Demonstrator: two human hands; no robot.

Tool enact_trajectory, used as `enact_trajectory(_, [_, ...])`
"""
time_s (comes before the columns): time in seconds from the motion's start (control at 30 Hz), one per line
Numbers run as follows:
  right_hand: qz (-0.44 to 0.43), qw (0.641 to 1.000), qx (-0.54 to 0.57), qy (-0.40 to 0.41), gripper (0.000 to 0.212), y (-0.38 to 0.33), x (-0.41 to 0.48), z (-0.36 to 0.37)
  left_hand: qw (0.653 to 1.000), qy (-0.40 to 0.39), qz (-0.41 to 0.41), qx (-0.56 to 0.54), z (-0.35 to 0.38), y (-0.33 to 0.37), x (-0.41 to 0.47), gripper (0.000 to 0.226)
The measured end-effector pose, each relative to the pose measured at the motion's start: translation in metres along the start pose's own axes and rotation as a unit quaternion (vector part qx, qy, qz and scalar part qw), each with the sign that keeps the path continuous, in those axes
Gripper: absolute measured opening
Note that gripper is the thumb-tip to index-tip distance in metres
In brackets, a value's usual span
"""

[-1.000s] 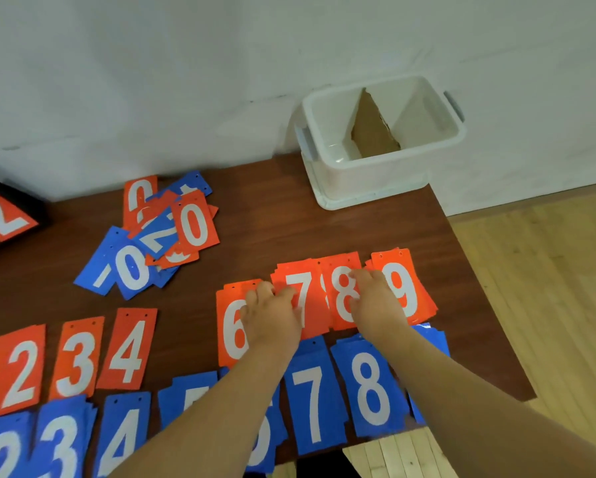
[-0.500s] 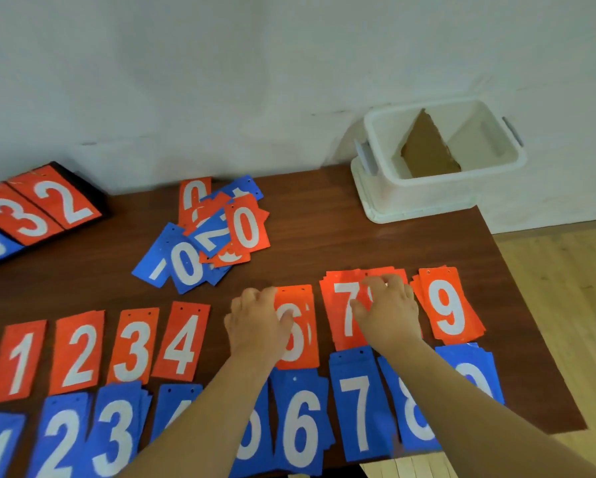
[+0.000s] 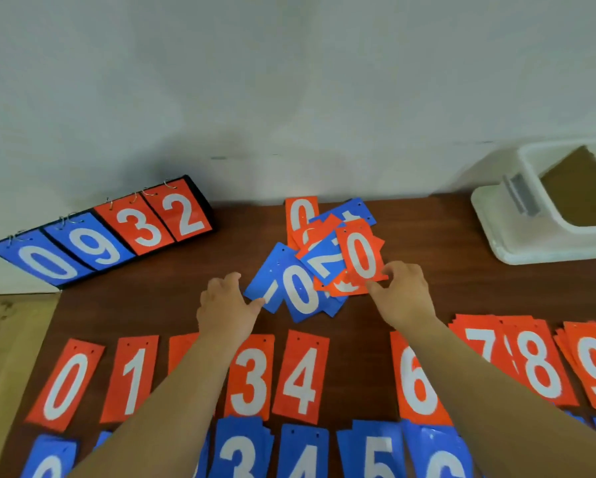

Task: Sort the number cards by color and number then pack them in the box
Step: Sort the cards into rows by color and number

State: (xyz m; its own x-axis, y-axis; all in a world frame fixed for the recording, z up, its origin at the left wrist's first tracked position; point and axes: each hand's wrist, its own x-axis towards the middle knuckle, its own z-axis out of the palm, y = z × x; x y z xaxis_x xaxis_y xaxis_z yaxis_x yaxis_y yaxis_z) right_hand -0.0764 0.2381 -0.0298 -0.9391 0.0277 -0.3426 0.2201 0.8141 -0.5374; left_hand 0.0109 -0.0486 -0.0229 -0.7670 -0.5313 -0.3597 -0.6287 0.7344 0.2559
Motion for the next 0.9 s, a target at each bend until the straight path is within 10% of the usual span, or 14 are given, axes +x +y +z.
enact_trajectory(0.57, [0.131,0.991,-0.029,-0.017,0.054,-0.023,0.070,0.033,0.985,-0.110,0.061,-0.119,0.028,0.005,0.058,0.075])
enact_trajectory(0.9, [0.096,0.981,0.126,0.113,0.019,0.011,0.020,-0.015,0.967,0.050,-0.052,-0.243,-0.005,-0.023,0.013,0.045])
